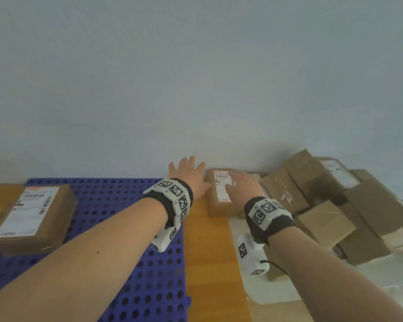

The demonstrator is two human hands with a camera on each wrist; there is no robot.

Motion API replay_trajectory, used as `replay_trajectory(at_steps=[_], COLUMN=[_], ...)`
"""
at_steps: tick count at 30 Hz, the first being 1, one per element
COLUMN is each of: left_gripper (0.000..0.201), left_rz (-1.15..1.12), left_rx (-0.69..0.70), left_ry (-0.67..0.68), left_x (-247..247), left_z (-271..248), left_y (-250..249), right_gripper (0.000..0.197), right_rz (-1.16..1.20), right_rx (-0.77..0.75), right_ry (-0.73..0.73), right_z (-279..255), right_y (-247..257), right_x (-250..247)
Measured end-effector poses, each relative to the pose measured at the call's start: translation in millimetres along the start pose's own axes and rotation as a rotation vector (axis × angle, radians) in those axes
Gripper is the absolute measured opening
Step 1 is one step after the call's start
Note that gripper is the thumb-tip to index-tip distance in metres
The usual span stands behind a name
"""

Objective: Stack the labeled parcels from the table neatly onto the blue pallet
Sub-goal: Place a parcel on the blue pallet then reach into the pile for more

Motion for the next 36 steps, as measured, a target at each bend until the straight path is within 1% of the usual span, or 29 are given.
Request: replay_trajectory(at_steps=[5,11,16,22,24,27,33,36], left_gripper=[0.065,0.062,0.064,0.067,0.063,0.053,0.052,0.045], left_rz=[-0.027,-0.073,-0.149,-0.306,-0.354,-0.416,-0.48,-0.517], left_rx=[-0.076,-0.131,-0.201,-0.248,-0.259,-0.279,-0.327,-0.333], left_ry=[0.033,0.077,0.157,0.209,0.222,0.264,0.271,0.278], left_x=[7.7,23.0,43.8,69.1,74.5,83.8,98.0,100.3], left_z=[31.0,67.8,98.0,120.0,125.5,136.3,144.3,144.0], left_y=[-42.6,-57.4,-48.8,-43.3,-41.2,-36.2,-33.9,-29.2], right_gripper=[0.044,0.037,0.04,0.039,0.038,0.033,0.027,0.029], right_rz=[-0.049,0.049,0.114,0.152,0.182,0.215,0.287,0.326], right_rx=[-0.04,-0.022,0.039,0.082,0.086,0.085,0.135,0.145], right_ry=[0.027,0.075,0.192,0.273,0.294,0.287,0.322,0.346], right_z=[30.4,66.3,95.0,111.2,114.1,117.7,119.7,117.8], right_y=[-42.4,-68.9,-70.9,-75.9,-74.4,-70.4,-65.6,-60.8], right_x=[-2.7,8.1,30.7,43.9,46.4,50.5,58.6,58.1])
Point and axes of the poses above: each hand's wrist, its own z-axis towards the middle knuckle, its own x-axis out of the palm, y = z × x, the point moved 1 cm from there along z, towards the middle knuckle, and after that the axes turned 1 degree about -y, right-handed, at the moved point
